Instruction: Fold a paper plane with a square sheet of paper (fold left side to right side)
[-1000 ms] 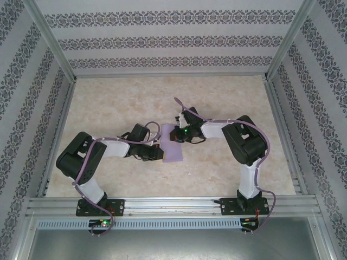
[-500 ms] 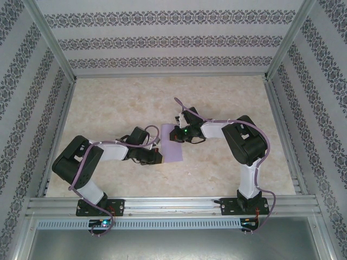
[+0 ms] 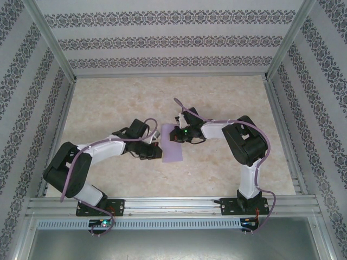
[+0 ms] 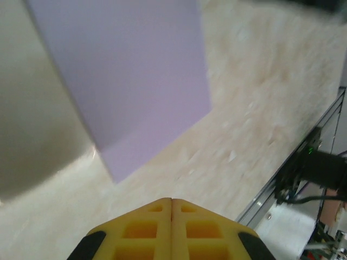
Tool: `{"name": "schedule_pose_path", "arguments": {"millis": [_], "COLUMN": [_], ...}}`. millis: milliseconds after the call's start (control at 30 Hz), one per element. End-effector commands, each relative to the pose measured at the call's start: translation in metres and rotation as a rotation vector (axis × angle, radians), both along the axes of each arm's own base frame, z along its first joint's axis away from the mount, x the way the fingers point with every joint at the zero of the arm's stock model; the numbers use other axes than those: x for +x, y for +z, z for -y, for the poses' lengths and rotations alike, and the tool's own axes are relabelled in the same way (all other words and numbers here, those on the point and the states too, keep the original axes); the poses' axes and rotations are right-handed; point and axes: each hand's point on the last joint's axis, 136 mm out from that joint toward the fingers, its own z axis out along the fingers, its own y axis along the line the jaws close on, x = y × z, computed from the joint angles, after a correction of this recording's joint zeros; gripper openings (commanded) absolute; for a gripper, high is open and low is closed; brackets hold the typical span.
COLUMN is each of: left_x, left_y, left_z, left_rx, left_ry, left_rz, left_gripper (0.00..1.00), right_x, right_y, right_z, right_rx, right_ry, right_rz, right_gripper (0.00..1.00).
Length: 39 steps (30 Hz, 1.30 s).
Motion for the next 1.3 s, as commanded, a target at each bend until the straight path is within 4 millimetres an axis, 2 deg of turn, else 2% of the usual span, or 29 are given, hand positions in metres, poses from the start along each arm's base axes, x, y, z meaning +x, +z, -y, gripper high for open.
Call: {"name": "schedule_pose_path", "arguments": {"millis": [0, 167, 433, 600, 800, 933, 1067, 1267], "left_x": [0.018, 0.046, 0.061, 0.053, 0.045, 0.044, 0.044, 0.043], "left_y": [-0.008, -0.024, -0.044, -0.063, -0.074, -0.075, -0.075, -0.077], "left_z": [-0.002, 0.012, 0.017, 0.003, -0.005, -0.005, -0.001, 0.005], "left_rx": [0.038, 0.035, 0.069, 0.139, 0.171, 0.165, 0.145, 0.119], "left_ry": [0.006, 0.020, 0.012, 0.037, 0.050, 0.067, 0.087, 0.136], "left_rz": [-0.003, -0.008, -0.023, -0.044, -0.065, -0.066, -0.067, -0.081], "left_gripper": [0.04, 0.02, 0.02, 0.01, 0.00, 0.00, 0.00, 0.00], "right_x": [-0.031, -0.031, -0.031, -0.020, -0.001, 0.004, -0.007, -0.044], "right_y": [-0.060, -0.059, -0.056, -0.031, 0.018, 0.046, 0.058, 0.054], "right_z": [0.042, 0.041, 0.035, 0.026, 0.012, 0.014, 0.023, 0.029], "right_rx": [-0.227, -0.222, -0.201, -0.151, -0.070, -0.053, -0.057, -0.054], "right_ry": [-0.044, -0.043, -0.030, -0.028, -0.017, -0.024, -0.032, -0.020], "right_rz": [-0.129, -0.130, -0.129, -0.081, 0.000, 0.052, 0.067, 0.021], "right_gripper": [0.00, 0.00, 0.00, 0.00, 0.00, 0.00, 0.00, 0.00]}}
